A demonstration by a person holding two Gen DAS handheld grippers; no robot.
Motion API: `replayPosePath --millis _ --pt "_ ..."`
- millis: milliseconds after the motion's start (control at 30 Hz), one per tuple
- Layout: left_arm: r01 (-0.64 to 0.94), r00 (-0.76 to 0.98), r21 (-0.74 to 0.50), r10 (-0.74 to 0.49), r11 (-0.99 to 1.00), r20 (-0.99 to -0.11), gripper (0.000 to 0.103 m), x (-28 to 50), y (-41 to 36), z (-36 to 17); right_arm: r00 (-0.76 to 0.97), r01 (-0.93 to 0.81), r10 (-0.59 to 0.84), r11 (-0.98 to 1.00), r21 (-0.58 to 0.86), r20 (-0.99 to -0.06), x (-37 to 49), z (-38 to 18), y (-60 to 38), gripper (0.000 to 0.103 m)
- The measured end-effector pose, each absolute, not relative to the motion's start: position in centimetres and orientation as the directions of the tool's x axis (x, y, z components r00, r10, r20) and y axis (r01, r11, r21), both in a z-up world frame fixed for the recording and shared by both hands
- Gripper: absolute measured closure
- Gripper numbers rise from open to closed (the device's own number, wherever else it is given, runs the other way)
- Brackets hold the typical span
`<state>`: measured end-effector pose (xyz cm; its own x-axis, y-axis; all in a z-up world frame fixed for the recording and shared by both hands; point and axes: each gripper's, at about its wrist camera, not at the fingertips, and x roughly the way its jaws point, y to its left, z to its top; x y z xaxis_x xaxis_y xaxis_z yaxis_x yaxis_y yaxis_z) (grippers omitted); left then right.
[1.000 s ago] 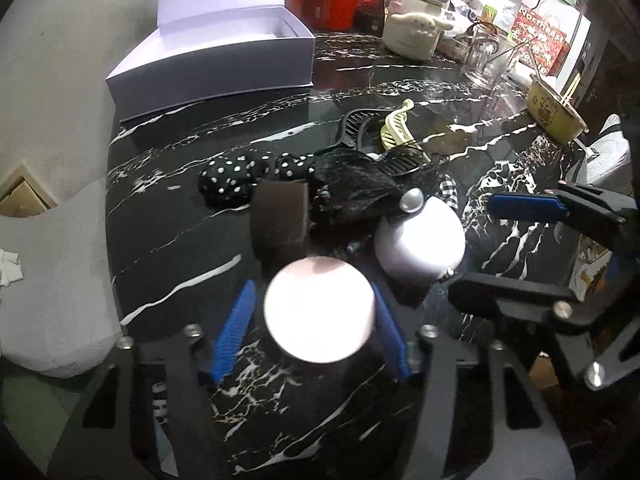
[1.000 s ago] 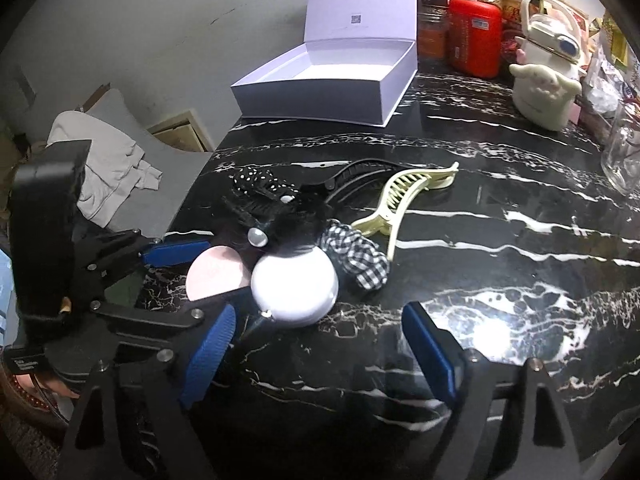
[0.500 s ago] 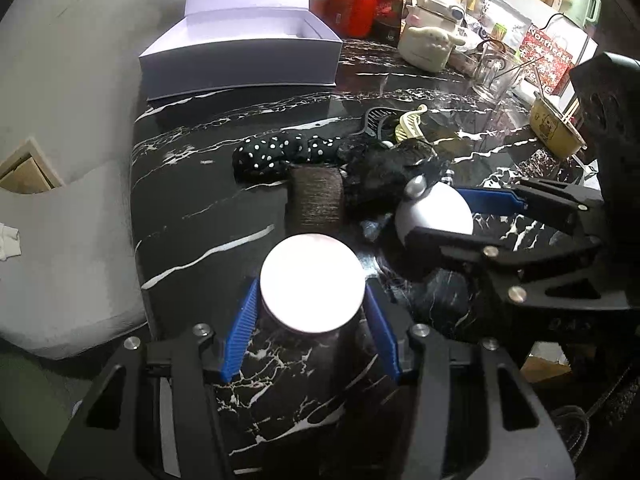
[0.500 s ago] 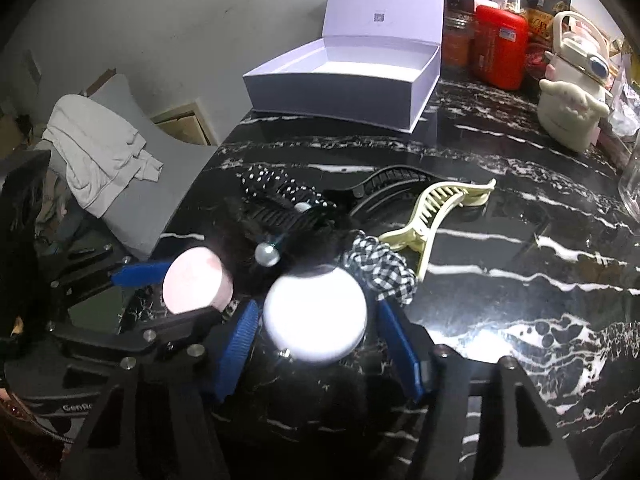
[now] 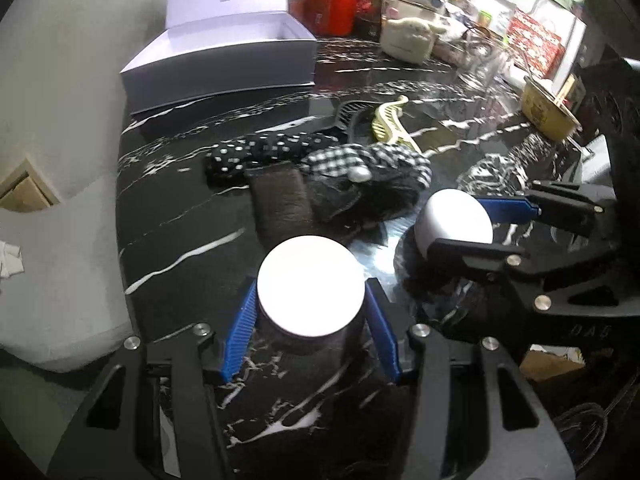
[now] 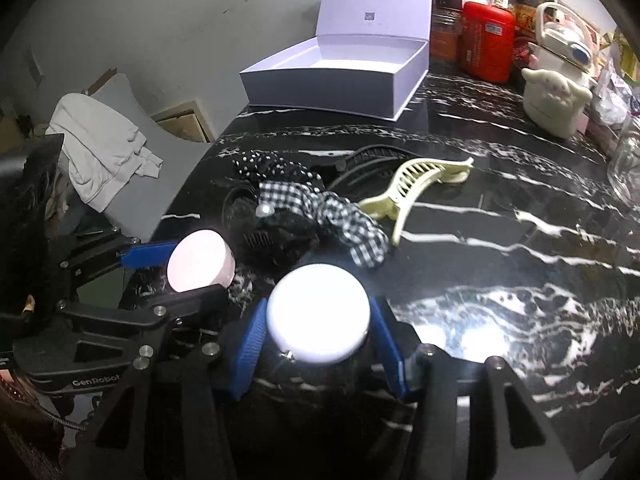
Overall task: Organize objects
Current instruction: 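Lift both compacts and carry them toward the open lavender box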
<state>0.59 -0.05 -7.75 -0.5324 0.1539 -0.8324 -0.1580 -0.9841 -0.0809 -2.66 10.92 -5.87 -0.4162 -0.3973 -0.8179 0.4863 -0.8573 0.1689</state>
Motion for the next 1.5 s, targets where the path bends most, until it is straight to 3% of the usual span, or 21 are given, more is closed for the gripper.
replayPosePath --millis 267,433,600,667,700,1300,1500 --pt "-0.205 -0.527 -0.134 0.225 -0.970 -0.819 0.051 0.7 1.1 -7.7 -0.416 0.484 -0.377 -0.862 0.149 -0.828 -1.7 -5.7 11.8 0.049" --pt "-0.224 -0.529 -0.095 0.203 -0.970 -0.824 0.043 0.5 2.2 -7.8 -0.423 0.483 -0.367 -0.865 0.136 -0.829 -1.5 -5.8 12.1 0.050" --pt "-0.254 -0.556 -0.045 0.184 -0.966 -0.810 0.043 0.9 2.8 -8.1 -0.404 0.486 -0.369 -0.862 0.145 -0.837 -1.9 -6.5 12.3 0.049" --pt "-0.259 -0.569 -0.017 0.167 -0.966 -0.805 0.047 1.1 3.0 -8.1 -0.400 0.494 -0.370 -0.857 0.142 -0.839 -2.0 -6.6 12.2 0.049" --pt "-0.275 -0.577 -0.014 0.176 -0.961 -0.798 0.054 1.3 3.0 -8.1 -0.400 0.501 -0.367 -0.855 0.135 -0.840 -2.0 -6.7 12.2 0.049" --pt "-0.237 -0.565 -0.024 0.158 -0.971 -0.810 0.054 1.1 3.1 -8.0 -0.420 0.520 -0.366 -0.847 0.111 -0.830 -1.9 -6.7 12.3 0.050" --pt "-0.203 -0.550 -0.096 0.195 -0.974 -0.812 0.054 0.5 3.0 -7.8 -0.433 0.487 -0.361 -0.865 0.122 -0.826 -1.7 -6.5 13.6 0.050"
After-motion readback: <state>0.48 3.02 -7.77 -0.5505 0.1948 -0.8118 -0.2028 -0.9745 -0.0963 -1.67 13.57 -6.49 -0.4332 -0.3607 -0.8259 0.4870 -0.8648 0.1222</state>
